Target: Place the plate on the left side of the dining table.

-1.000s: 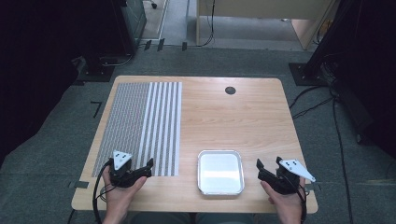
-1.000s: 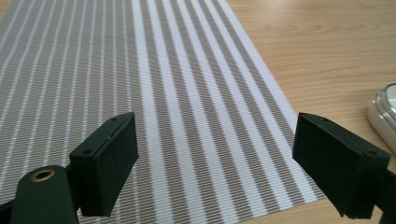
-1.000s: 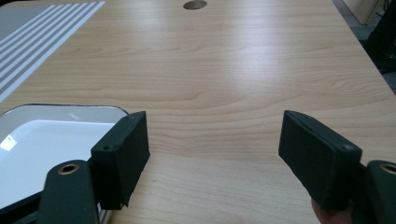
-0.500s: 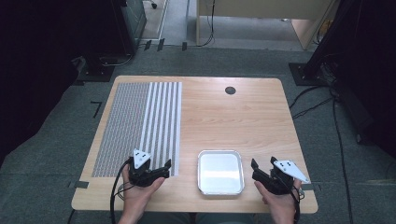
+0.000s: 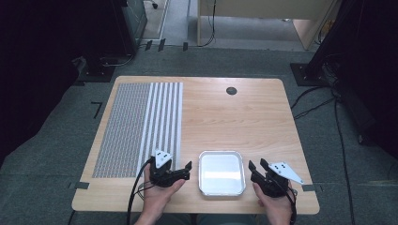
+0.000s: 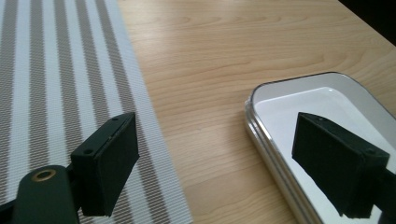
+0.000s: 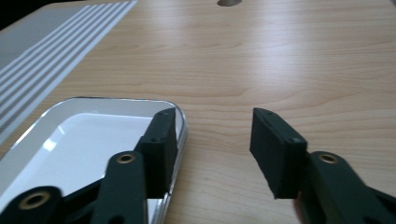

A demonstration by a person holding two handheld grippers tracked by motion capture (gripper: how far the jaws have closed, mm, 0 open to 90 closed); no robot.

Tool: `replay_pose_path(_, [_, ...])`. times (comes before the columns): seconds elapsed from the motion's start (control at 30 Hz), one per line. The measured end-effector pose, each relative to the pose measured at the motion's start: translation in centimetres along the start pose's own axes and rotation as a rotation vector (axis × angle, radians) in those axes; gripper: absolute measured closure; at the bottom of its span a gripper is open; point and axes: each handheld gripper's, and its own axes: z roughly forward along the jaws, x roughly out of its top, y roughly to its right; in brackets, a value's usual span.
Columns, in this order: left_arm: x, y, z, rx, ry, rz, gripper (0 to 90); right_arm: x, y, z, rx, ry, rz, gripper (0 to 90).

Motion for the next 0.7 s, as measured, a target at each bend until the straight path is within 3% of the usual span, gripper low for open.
replay_pose_path(0.17, [-0.1,1.5,0.6,0.003,-0.008,0.029,20.1,-0.3,-0.3,0.1,0.039,-0.003,0.012,60.0])
replay_pose_path(0.3, [-0.4,2.2,1.1,-0.001,-0.025,0.047,26.7,-0.5,-0.5,0.5,0.027,-0.027,0.001,62.0])
replay_pose_path(0.43, [-1.0,3.1,1.7,-0.013,-0.041,0.063,35.0,-0.9,-0.5,0.8,0.063,-0.031,0.042,66.7])
replay_pose_path(0.47, [-1.1,3.3,1.9,-0.018,-0.045,0.07,42.0,-1.0,-0.5,1.0,0.075,-0.034,0.051,69.6])
replay_pose_path(0.57, [-1.3,3.6,2.1,-0.032,-0.044,0.074,51.9,-1.1,-0.5,1.1,0.087,-0.042,0.061,72.3])
replay_pose_path(0.6, [-1.5,3.8,2.2,-0.043,-0.045,0.075,54.4,-1.1,-0.5,1.2,0.098,-0.063,0.084,76.6])
replay_pose_path(0.7, [-1.7,3.9,2.3,-0.052,-0.05,0.079,57.1,-1.2,-0.5,1.3,0.104,-0.08,0.093,78.3])
